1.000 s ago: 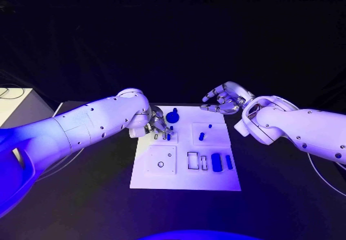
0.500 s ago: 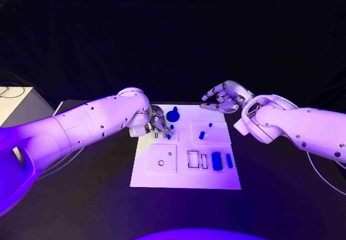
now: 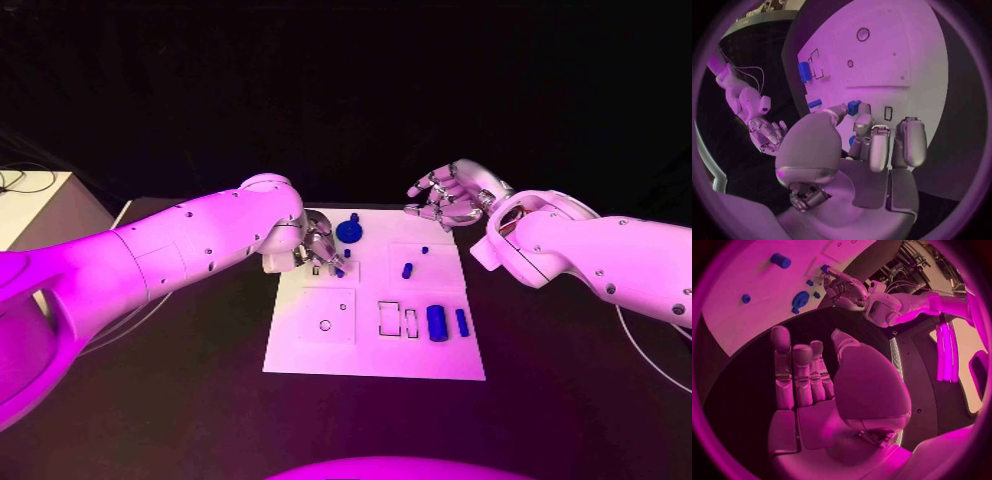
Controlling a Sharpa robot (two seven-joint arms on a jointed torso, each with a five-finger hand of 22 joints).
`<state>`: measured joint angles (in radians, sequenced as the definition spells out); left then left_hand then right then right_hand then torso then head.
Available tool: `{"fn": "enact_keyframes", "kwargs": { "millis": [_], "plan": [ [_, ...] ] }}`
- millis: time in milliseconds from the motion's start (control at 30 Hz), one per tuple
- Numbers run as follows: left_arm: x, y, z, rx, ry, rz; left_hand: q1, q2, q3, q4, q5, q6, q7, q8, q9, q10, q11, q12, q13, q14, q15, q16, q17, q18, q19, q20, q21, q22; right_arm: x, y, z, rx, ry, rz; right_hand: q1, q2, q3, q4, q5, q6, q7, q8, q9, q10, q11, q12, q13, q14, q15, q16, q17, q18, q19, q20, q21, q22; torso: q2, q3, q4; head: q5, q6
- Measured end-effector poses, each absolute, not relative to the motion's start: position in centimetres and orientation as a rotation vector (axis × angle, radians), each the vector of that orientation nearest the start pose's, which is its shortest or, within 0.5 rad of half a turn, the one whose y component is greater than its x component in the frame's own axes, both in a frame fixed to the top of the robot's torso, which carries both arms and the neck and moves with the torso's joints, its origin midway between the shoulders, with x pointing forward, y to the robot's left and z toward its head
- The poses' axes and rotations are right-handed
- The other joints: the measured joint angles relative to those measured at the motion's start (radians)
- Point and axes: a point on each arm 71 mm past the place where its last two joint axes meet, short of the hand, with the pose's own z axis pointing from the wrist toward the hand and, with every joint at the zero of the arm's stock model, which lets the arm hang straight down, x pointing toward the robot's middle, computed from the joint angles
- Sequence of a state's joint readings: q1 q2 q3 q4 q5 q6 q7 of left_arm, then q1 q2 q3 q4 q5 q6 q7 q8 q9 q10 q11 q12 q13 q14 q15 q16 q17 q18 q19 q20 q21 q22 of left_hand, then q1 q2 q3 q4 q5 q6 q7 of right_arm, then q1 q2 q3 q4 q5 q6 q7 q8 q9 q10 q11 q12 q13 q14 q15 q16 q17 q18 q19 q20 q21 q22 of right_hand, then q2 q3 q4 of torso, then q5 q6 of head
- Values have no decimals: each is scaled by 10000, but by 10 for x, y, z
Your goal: Assemble the parts on the task board
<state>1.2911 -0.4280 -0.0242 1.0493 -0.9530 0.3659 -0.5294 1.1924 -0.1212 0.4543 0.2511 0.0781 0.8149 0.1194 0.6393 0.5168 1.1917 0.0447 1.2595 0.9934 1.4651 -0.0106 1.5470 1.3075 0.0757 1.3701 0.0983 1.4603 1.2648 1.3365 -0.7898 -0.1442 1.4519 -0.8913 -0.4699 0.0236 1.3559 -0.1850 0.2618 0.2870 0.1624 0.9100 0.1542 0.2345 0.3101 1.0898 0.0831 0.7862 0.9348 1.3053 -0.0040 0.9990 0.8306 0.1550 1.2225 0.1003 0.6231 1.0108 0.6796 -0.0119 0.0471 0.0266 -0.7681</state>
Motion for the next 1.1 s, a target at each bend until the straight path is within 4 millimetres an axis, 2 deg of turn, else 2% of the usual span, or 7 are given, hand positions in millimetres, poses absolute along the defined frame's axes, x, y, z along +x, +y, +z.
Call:
{"fn": "enact_keyframes", "kwargs": {
  "millis": [67,100,333,600,933,967,1100],
  "plan": [
    [554,131,-208,-1602,24674,-4321,0,0,0,0,0,0,0,0,0,0,0,0,0,0,0,0,0,-1,0,0,0,0,513,-203,-153,3072,15866,8959,0,0,46,3,0,-68,-14,56,8,-102,-2,-208,-309,-82,3,-405,-292,11,-63,-1,-569,-397,1,0,2,15,-8],
    [554,130,-208,-1603,24678,-4325,0,0,0,0,0,0,0,0,0,0,0,0,0,0,0,0,0,0,0,0,0,0,513,-203,-153,3081,15864,8979,0,0,84,1,0,-105,-4,113,19,-183,-27,-277,-433,-168,-8,-662,-477,152,-143,1,-950,-653,2,-1,2,21,-9],
    [554,130,-208,-1620,24703,-4347,0,0,10,2,0,0,0,0,1,0,0,0,-1,-1,0,0,0,0,0,0,0,0,513,-202,-153,3117,15862,9046,-54,-54,283,13,0,-309,84,335,32,-508,12,-978,-1489,-664,127,-2202,-1201,156,-267,94,-2263,-1658,7,-5,-2,61,-26],
    [555,130,-207,-1670,24720,-4401,264,81,1002,-335,-7,-36,-34,61,147,-36,-36,-100,-106,0,0,0,0,1,-55,-54,0,-45,513,-202,-154,3149,15854,9079,-145,-145,450,15,0,-525,202,606,42,-613,43,-2129,-3287,-858,217,-3800,-1428,156,-268,228,-3487,-2895,9,-4,-8,66,-39],
    [555,131,-207,-1808,24737,-4506,259,77,2146,-902,-46,-163,-50,193,235,-72,-71,-204,-213,37,-37,0,0,1,-72,-71,-35,-61,513,-202,-156,3238,15897,9098,-92,-197,601,1,0,-564,172,710,41,-574,83,-2329,-3848,-820,254,-4239,-1407,155,-150,269,-3741,-3290,5,5,7,98,-5],
    [555,131,-208,-1824,24745,-4520,257,74,2375,-1075,-41,-178,-37,204,235,-72,-70,-204,-222,37,-37,0,0,1,-72,-71,-35,-61,513,-202,-157,3248,15902,9100,-92,-197,601,0,0,-564,172,710,35,-574,83,-2329,-3871,-812,261,-4238,-1399,154,-150,269,-3779,-3312,4,5,7,100,-4],
    [554,132,-208,-1897,24774,-4579,231,48,2457,-993,11,-217,-67,322,234,-73,-70,-252,-239,37,-37,0,0,1,-72,-71,-35,-60,513,-202,-157,3269,15910,9108,-92,-197,601,1,0,-598,204,710,30,-573,83,-2365,-3915,-783,290,-4299,-1394,154,-150,269,-3786,-3345,-1,5,5,105,-3]
  ]
}}
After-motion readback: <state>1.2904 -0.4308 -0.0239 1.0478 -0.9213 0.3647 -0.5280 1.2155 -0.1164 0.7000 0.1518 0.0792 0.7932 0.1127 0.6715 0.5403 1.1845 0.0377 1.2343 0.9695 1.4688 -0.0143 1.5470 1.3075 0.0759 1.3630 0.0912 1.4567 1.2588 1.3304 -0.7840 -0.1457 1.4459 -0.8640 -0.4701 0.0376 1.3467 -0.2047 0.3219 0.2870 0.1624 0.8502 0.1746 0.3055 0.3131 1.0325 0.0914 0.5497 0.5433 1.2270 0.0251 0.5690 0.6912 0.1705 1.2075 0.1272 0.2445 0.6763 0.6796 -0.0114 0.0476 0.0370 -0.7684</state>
